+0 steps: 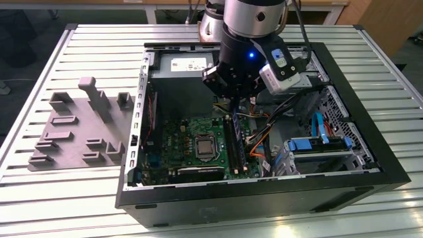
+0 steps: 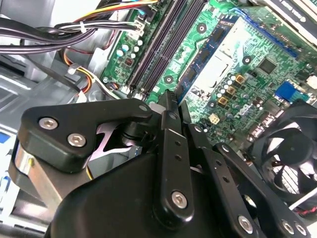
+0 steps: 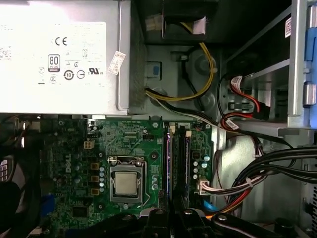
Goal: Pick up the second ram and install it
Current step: 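Insert the second ram into the second slot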
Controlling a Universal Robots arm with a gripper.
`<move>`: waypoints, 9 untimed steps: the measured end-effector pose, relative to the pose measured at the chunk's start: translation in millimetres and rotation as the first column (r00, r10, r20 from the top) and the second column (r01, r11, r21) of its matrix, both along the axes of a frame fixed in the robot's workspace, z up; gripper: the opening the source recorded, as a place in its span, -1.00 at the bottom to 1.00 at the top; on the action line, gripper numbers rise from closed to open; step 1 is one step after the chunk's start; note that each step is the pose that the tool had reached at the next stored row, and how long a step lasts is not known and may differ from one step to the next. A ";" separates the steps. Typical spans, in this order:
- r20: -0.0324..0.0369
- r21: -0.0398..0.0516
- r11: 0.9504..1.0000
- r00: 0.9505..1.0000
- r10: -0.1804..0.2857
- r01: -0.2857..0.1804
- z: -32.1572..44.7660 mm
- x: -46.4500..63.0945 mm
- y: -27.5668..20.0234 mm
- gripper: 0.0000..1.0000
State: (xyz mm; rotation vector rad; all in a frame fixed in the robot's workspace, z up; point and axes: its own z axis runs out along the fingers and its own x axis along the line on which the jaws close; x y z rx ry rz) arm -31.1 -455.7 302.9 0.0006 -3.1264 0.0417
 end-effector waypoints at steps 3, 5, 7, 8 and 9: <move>0.000 0.000 1.000 1.000 -0.005 0.005 -5.5 0.0 0.0 -0.73; 0.000 0.000 1.000 1.000 -0.009 0.009 -9.1 0.0 0.0 -0.73; 0.000 0.000 1.000 1.000 -0.012 0.012 -12.7 0.0 0.0 -0.73; 0.000 0.000 1.000 1.000 -0.013 0.013 -14.6 0.0 0.0 -0.73; 0.000 0.000 1.000 1.000 -0.015 0.015 -16.4 0.0 0.0 -0.73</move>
